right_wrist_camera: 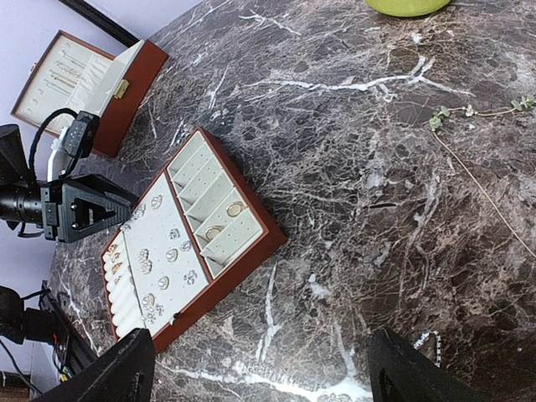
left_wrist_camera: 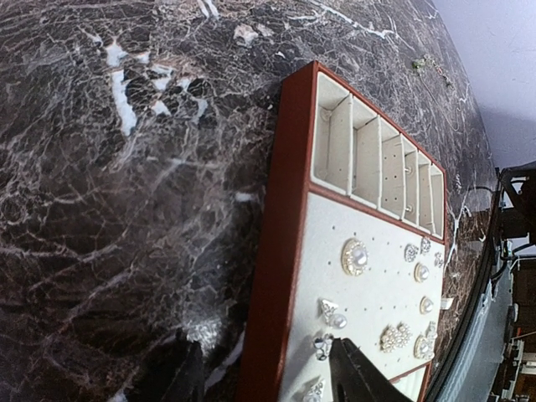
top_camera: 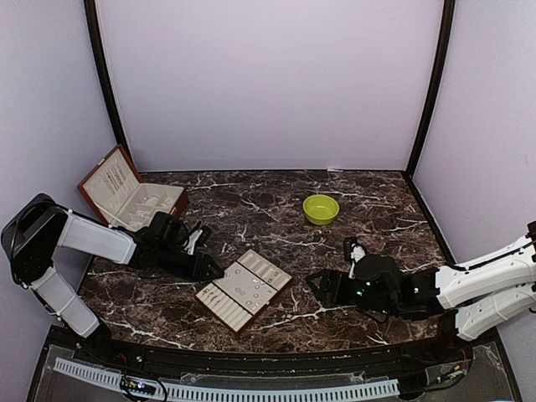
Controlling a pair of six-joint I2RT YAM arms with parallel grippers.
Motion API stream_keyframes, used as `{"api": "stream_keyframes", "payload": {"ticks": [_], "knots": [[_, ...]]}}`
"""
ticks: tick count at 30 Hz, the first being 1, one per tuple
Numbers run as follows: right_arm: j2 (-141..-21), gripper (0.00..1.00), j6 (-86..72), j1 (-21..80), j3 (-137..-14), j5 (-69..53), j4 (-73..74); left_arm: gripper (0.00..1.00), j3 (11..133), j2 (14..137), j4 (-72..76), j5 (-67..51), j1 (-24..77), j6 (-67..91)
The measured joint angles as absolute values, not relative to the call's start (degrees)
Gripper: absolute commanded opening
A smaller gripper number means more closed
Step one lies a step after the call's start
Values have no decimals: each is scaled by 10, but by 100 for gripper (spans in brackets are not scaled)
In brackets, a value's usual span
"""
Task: Organize the mixed jewelry
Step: Adjust the earring on the earring holder.
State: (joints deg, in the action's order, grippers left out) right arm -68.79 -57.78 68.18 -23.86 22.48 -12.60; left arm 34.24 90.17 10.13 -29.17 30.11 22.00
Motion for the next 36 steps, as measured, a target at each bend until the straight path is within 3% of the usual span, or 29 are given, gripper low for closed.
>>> {"api": "stream_keyframes", "payload": {"ticks": [36], "knots": [[-684,89,-589,682,-219,225,-133,50,365,900,54,-228,324,176]]}}
